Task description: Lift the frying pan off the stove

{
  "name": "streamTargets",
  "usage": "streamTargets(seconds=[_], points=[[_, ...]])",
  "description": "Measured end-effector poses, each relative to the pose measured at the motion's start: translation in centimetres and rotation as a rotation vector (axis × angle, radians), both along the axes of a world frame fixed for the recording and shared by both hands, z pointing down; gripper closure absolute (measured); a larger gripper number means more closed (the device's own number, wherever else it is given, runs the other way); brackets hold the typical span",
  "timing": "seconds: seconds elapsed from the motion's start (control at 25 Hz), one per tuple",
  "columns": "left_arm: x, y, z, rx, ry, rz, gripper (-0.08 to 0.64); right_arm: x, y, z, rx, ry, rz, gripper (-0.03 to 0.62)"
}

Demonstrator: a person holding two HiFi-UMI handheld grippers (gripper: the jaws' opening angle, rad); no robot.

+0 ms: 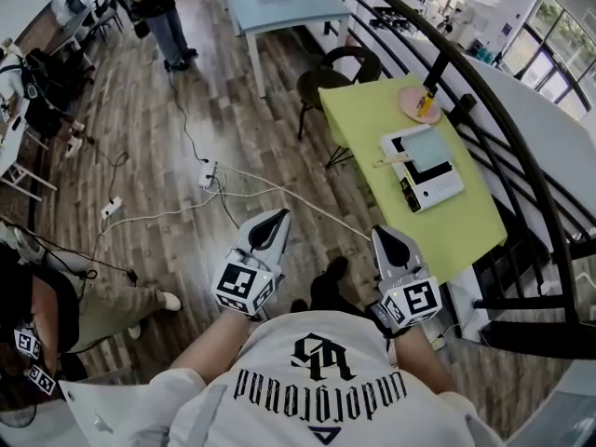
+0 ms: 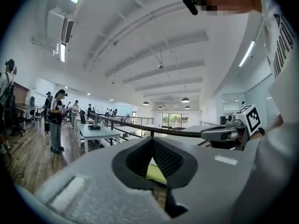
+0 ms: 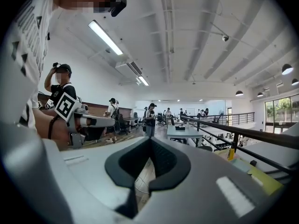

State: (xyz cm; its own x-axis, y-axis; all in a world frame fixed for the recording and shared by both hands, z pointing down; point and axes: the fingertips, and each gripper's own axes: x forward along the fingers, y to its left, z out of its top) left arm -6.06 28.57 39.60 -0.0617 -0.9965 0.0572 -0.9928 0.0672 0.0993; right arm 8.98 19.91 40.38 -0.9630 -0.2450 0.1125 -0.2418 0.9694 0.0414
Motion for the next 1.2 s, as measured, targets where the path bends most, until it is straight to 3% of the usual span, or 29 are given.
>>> streamTargets(seconds=[0.32, 0.6, 0.92, 1.2], points=[[-4.2, -3.4, 0.8, -0.026, -0.012, -0.028, 0.555, -4.9, -4.6, 1.1, -0.020, -0.016, -0.030, 0.591], [-6.8, -10.8, 1.0, -0.037, -0.008, -0.025, 0.555, -7.7, -11.6, 1.2, -0.032, -0.015, -0.032, 0.591], [-7.9, -23.2, 0.7, -0.042, -0.011, 0.021, 0.555, -8.8, -22.8, 0.7, -0.043, -0.009, -0.017, 0.591], [-6.6, -31.2, 1.6, -0.047, -0.004, 0.108, 0.555, -6.8, -29.6, 0.8, -0.047, -0.025, 0.058, 0.591]])
